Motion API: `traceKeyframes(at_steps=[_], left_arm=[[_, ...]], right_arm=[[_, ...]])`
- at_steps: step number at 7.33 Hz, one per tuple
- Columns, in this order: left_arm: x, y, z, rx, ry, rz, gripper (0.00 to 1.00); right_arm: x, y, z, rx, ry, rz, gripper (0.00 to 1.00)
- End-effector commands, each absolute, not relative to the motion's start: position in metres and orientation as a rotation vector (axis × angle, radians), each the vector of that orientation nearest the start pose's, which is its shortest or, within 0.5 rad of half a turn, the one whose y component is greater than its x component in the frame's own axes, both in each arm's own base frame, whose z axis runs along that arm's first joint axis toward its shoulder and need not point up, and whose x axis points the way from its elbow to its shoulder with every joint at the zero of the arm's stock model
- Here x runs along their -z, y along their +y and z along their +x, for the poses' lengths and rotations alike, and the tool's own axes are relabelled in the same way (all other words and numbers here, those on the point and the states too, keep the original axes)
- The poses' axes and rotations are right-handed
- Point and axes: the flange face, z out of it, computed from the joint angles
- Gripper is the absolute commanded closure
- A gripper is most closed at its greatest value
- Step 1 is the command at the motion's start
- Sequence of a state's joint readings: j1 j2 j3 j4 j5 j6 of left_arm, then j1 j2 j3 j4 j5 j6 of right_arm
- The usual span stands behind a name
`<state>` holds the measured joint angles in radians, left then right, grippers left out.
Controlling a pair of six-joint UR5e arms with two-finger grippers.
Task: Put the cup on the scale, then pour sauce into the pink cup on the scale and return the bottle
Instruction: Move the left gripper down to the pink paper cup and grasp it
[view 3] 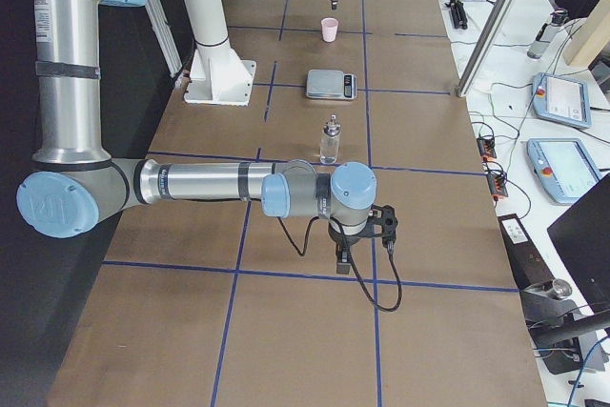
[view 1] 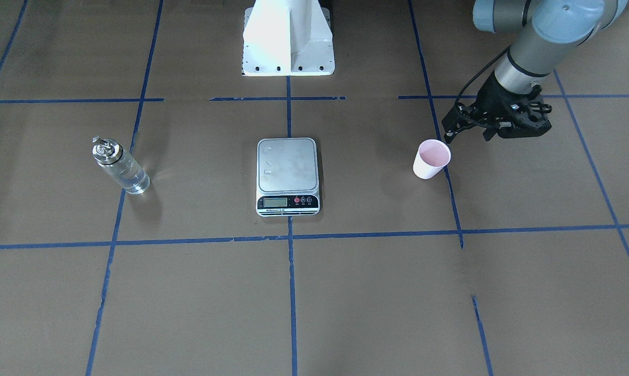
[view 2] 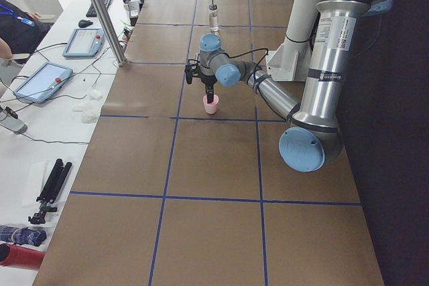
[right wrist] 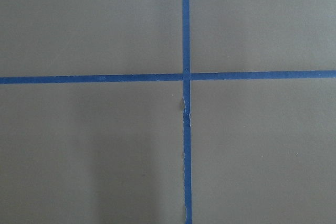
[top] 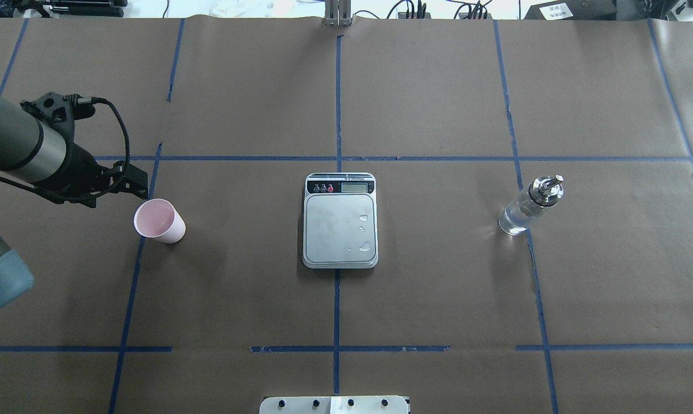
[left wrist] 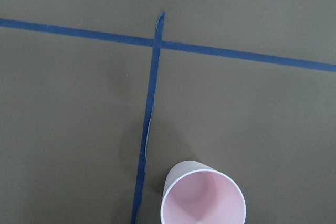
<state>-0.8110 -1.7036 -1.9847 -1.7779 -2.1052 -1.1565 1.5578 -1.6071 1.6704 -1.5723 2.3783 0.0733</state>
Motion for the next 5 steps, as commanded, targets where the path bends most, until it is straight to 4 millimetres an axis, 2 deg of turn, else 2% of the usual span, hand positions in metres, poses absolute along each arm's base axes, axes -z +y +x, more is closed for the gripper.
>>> traceKeyframes(at_steps=[1,3,5], left_arm=[[-0.404,-0.428,0.303,0.179,0.887,-0.008,0.0],[-0.418,-0.423,0.328,0.153,0.853,-0.021,0.0],[-0.418,-0.424,0.339,0.142,0.851,-0.026,0.0]], right_arm=[[-0.621,-0.484,0.054,-0.025,-0.806,0.032,0.0],[-0.622,-0.483,0.053,-0.026,-0.812,0.027,0.0],[-0.622,-0.483,0.053,-0.026,-0.812,0.027,0.0]])
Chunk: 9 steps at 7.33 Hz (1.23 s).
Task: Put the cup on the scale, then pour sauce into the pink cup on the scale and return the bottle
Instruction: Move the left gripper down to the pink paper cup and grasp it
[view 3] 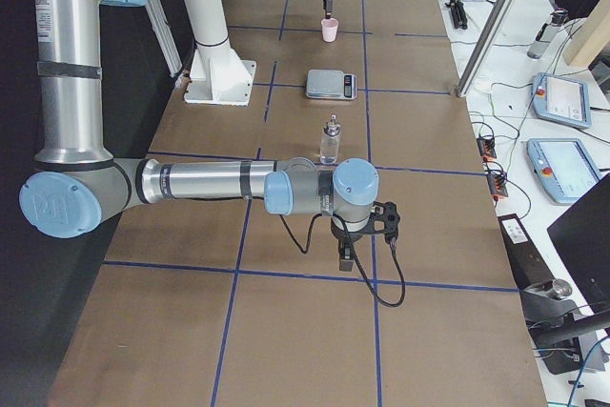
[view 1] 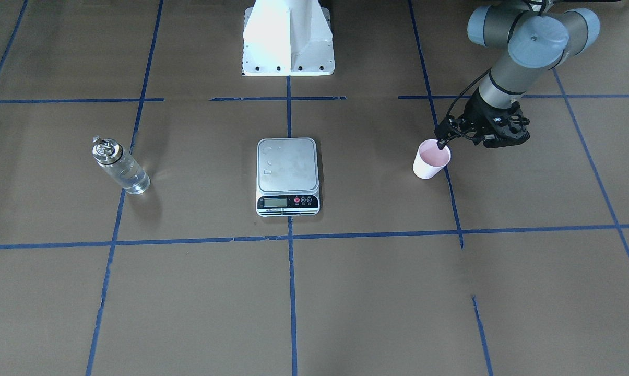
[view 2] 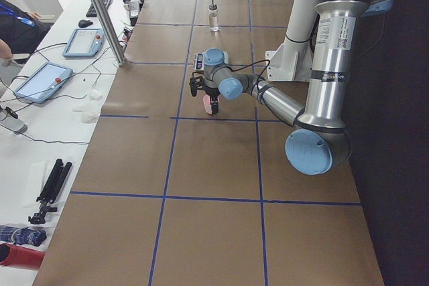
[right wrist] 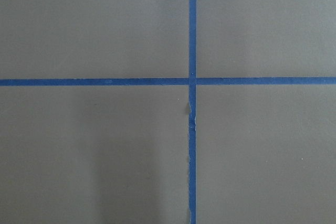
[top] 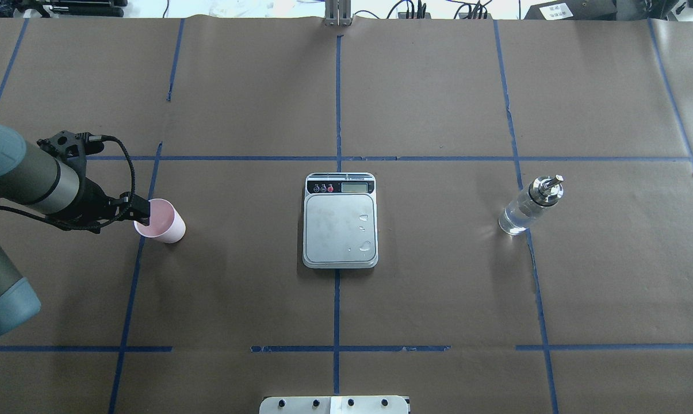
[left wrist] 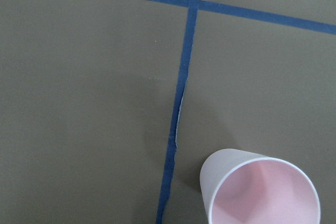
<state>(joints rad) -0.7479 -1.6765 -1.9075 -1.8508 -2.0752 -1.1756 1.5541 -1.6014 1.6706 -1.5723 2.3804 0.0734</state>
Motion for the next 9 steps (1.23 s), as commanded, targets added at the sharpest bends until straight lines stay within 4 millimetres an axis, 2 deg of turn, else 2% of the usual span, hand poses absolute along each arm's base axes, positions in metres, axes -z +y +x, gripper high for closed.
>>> traceKeyframes(at_steps=[1,4,5,6,8,9], left_arm=[[-0.418,-0.425,0.342,0.138,0.85,-0.027,0.0],[-0.418,-0.423,0.353,0.124,0.847,-0.034,0.18],[-0.415,-0.424,0.354,0.122,0.852,-0.031,0.33],[-0.414,-0.424,0.355,0.123,0.853,-0.03,0.59],[-0.415,-0.425,0.356,0.122,0.852,-0.031,0.93],[-0.402,-0.425,0.356,0.121,0.871,-0.019,1.0]], right_arm=[[-0.622,-0.483,0.053,-0.026,-0.812,0.027,0.0],[-0.623,-0.484,0.053,-0.027,-0.81,0.026,0.0],[-0.623,-0.484,0.053,-0.027,-0.809,0.026,0.0],[-0.623,-0.484,0.053,-0.026,-0.809,0.026,0.0],[-0.623,-0.484,0.053,-0.027,-0.81,0.026,0.0],[-0.618,-0.486,0.053,-0.023,-0.812,0.036,0.0]])
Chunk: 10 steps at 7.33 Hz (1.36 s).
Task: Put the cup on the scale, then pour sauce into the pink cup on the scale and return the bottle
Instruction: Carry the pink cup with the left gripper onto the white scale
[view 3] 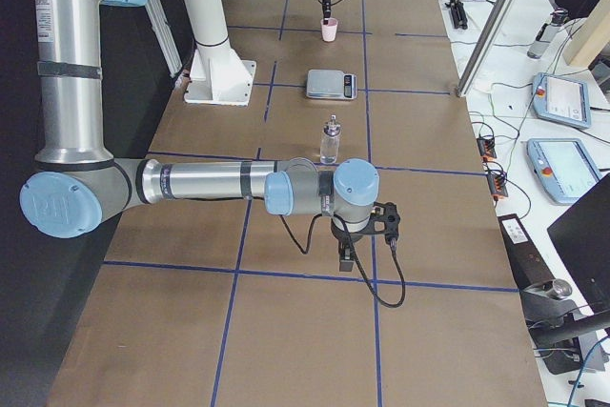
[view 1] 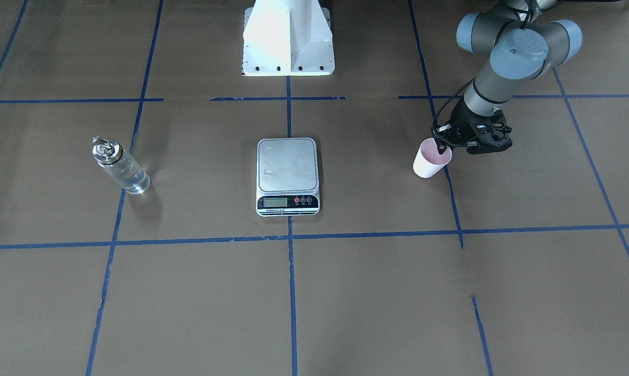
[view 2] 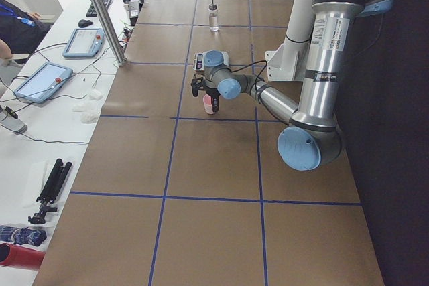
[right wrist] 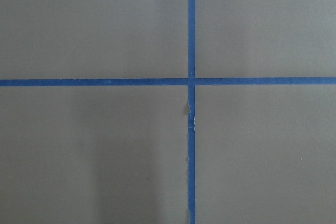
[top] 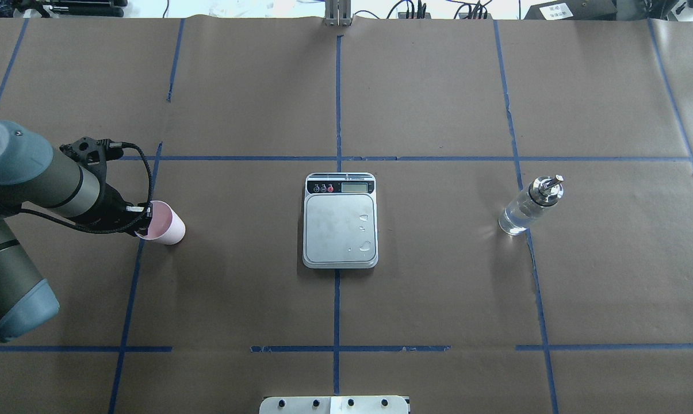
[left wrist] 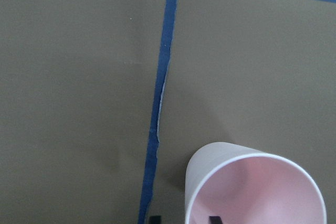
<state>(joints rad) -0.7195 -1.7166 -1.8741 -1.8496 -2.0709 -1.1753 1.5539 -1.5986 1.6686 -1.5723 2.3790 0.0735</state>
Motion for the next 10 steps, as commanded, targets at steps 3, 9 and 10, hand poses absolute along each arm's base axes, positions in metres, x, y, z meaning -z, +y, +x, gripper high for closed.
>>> traceKeyframes(at_steps=[3,9,10], left_arm=[[-0.331,-0.413,0.331,0.153,0.867,-0.035,1.0],[-0.151,-0.435,0.423,0.276,0.89,-0.208,1.0],[-0.14,-0.444,0.45,0.3,0.895,-0.229,1.0]], right_arm=[[-0.585,-0.507,0.052,0.003,-0.829,0.095,0.0],[-0.51,-0.483,0.019,-0.065,-0.926,0.098,0.0],[-0.479,-0.474,0.005,-0.115,-0.938,0.088,0.0]])
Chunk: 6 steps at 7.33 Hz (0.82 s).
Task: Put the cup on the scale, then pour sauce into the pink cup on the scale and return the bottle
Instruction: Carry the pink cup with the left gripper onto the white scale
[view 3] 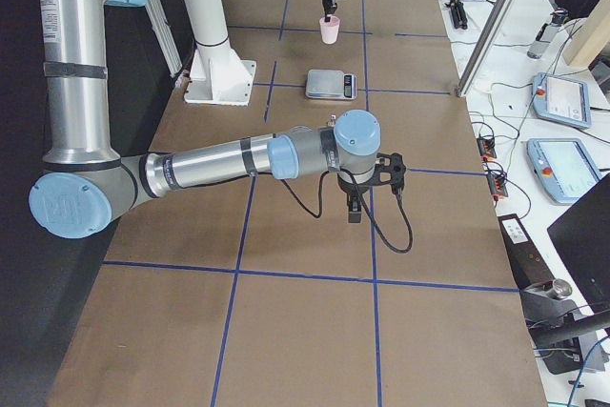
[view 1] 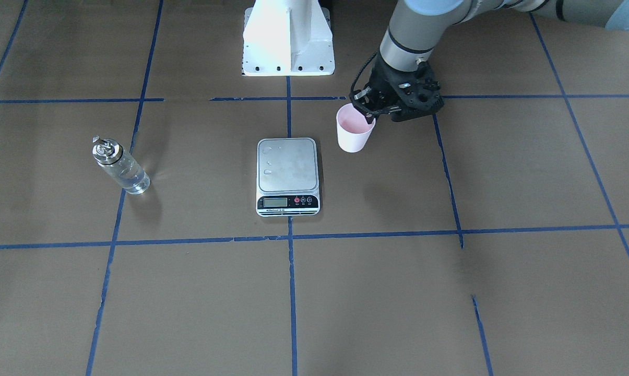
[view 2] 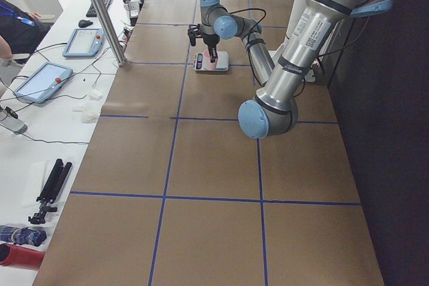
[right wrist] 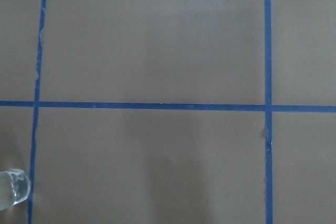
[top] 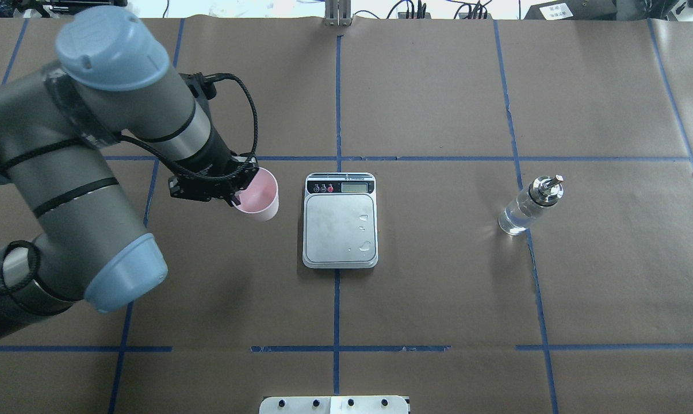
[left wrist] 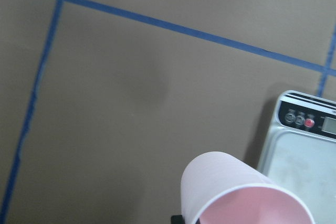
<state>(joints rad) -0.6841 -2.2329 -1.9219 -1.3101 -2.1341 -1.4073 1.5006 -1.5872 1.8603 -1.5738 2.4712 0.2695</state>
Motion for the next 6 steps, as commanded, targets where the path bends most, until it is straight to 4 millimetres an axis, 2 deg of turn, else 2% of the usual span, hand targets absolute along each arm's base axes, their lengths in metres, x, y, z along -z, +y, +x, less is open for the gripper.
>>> traceKeyframes(at_steps=[1,2,4,5,6], left_arm=[[-0.132,-0.448,0.476,0.312,0.902,-0.248,1.0],[-0.126,-0.457,0.498,0.319,0.888,-0.259,1.0],[-0.128,-0.445,0.528,0.308,0.907,-0.281,1.0],[-0.132,-0.449,0.539,0.306,0.91,-0.28,1.0],[-0.136,-0.443,0.547,0.293,0.905,-0.286,1.0]], right_arm=[[-0.456,-0.461,-0.01,-0.132,-0.937,0.086,0.0],[-0.436,-0.452,-0.014,-0.144,-0.947,0.096,0.0],[-0.401,-0.429,-0.034,-0.163,-0.973,0.084,0.0],[-0.385,-0.413,-0.038,-0.161,-0.985,0.087,0.0],[-0.377,-0.403,-0.042,-0.17,-0.993,0.078,0.0]])
